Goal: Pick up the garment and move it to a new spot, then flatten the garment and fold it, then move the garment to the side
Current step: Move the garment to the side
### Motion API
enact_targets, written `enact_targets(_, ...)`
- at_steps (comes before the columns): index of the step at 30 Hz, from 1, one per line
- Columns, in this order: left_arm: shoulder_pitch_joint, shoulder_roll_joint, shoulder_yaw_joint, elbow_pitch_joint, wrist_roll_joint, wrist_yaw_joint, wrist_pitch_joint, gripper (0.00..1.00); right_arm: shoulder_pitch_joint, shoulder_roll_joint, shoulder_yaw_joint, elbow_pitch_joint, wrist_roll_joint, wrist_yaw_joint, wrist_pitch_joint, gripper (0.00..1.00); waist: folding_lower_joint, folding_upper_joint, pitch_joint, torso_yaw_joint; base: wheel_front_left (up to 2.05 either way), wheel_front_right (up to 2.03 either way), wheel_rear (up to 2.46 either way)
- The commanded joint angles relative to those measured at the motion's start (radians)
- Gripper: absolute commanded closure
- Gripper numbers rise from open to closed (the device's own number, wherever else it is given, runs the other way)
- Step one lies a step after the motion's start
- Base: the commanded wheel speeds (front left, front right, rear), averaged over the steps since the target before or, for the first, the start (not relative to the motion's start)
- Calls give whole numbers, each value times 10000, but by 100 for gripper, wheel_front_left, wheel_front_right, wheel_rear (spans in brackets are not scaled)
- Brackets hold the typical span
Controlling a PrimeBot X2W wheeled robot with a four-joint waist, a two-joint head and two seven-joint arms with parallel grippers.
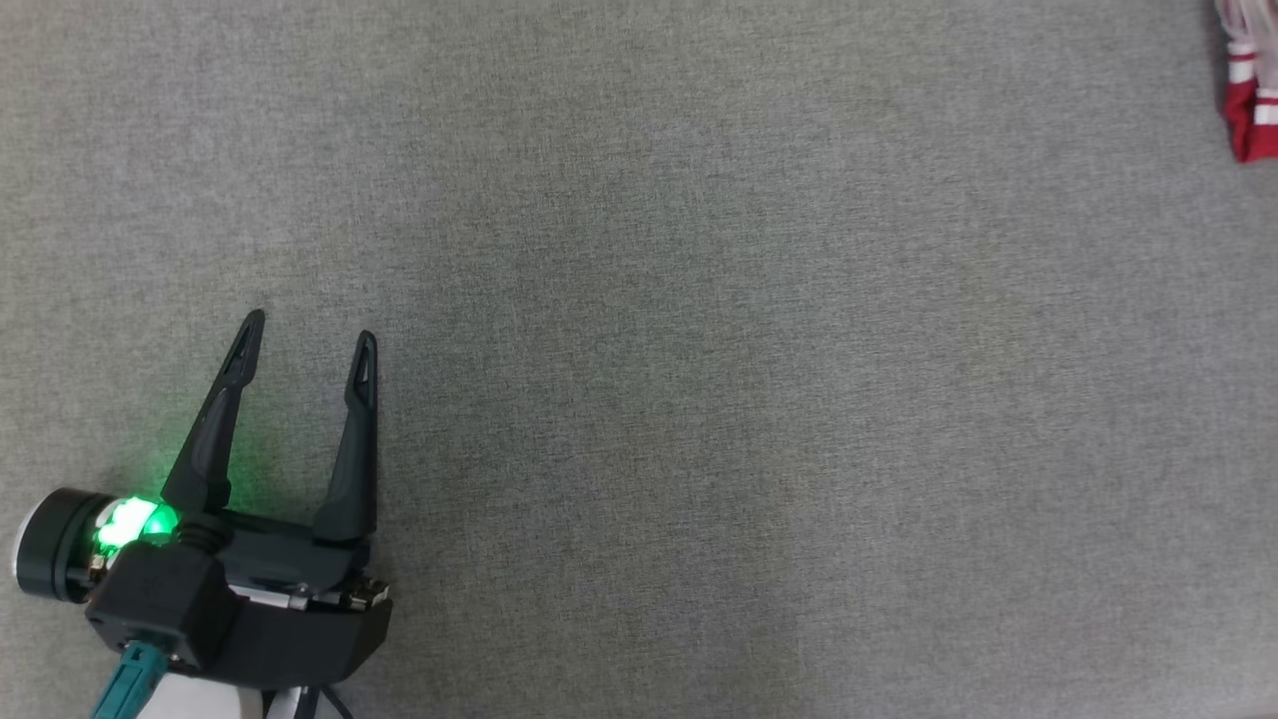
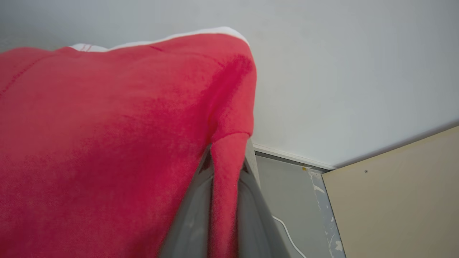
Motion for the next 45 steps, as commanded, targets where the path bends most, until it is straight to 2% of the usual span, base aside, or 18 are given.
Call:
enact_targets(1, -32, 42, -26, 50, 56, 14, -24, 0, -153, -117, 93, 76, -109, -34, 45, 100, 0, -2, 59, 37, 0, 0, 0)
enact_targets(6, -18, 39, -2, -52, 32, 18, -24, 0, -519, -548, 461, 469, -541, -34, 316, 100, 0, -2, 152, 156, 0, 0, 0)
enact_targets(13, -37, -6, 43, -98, 41, 18, -21, 0, -813, -550, 456, 911, -478, -34, 261, 100, 0, -2, 300, 212, 0, 0, 0)
enact_targets(14, -38, -14, 43, -99, 49, 18, -19, 0, -848, -517, 419, 950, -458, -34, 149, 83, 0, -2, 321, 213, 0, 0, 0)
enact_targets(15, -45, -20, 44, -99, 56, 18, -18, 0, -874, -496, 419, 996, -507, -34, 61, 36, 0, -2, 340, 218, 0, 0, 0)
enact_targets(16, -51, -23, 45, -92, 60, 18, -16, 0, -904, -472, 429, 1066, -568, -34, -5, 0, 0, -2, 352, 224, 0, 0, 0)
enact_targets(24, -102, -127, 118, 70, -14, 18, -16, 0, -1345, -109, 237, 1572, -1162, -34, -820, 0, 0, -2, 141, 225, 0, 0, 0)
enact_targets(30, 112, -367, 180, 280, -123, 18, -25, 0, -1138, 678, -354, 1576, -793, -34, -1884, 0, 0, -2, -528, 276, 0, 0, 0)
enact_targets(39, 913, -740, 675, 696, -310, 18, -25, 0, 677, 2290, -787, -87, -648, -34, -2607, 0, 0, -2, -2297, 287, 0, 0, 0)
enact_targets(45, 1489, -923, 866, 1040, -398, 18, -25, 0, 2795, 3386, -1742, -1514, -979, -34, -2612, 0, 0, -2, -3599, 421, 0, 0, 0)
